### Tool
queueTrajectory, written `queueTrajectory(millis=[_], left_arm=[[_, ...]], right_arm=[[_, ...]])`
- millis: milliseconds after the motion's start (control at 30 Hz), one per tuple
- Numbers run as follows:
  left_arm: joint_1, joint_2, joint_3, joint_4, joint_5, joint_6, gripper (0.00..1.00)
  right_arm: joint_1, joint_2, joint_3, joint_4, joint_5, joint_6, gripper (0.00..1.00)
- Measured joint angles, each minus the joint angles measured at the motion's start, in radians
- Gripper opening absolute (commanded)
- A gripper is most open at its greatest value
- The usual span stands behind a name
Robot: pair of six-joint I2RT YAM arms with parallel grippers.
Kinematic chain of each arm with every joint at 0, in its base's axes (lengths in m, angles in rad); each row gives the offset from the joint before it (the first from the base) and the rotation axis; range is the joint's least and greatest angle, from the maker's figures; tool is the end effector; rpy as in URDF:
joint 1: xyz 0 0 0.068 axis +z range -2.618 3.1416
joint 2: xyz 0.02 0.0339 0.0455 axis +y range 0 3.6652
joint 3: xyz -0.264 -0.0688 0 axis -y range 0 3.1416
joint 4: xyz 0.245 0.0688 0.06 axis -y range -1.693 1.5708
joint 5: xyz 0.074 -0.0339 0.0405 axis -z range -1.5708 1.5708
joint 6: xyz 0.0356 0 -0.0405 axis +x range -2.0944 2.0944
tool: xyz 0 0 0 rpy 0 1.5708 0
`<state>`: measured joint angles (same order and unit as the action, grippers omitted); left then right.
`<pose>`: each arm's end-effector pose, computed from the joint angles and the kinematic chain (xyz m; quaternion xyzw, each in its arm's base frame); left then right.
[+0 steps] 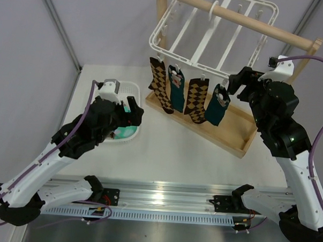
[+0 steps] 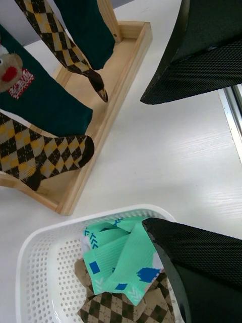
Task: Clip the socks to the hanger
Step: Reset both arms
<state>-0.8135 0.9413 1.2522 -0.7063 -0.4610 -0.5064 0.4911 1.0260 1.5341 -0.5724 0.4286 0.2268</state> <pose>0.1332 -0.1179 0.4182 -0.0013 0.8201 -0.1807 0.5430 0.1606 0.0691 0.5041 0.0503 0.7257 0.0895 0.6803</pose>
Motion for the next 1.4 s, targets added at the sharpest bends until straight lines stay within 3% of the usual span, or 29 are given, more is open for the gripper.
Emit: queueTrajectory(millis=[600,967,1400], left_arm=[[0.024,-0.112,-0.114,-0.003,0.001,-0.002,0.95],[0.025,-0.129,-0.126,-0.003,0.001,-0.002,0.95],[0.025,-0.131,-0.127,0.005,0.02,-0.002,0.95]], right_arm=[[-0.077,0.065,0.023,0.032,-0.046,0.027,0.81],[-0.08,0.036,0.014,0.035,-0.21,0.062,0.74],[0.096,0.008,-0.01,0.056,-0.253,0.08,0.66]])
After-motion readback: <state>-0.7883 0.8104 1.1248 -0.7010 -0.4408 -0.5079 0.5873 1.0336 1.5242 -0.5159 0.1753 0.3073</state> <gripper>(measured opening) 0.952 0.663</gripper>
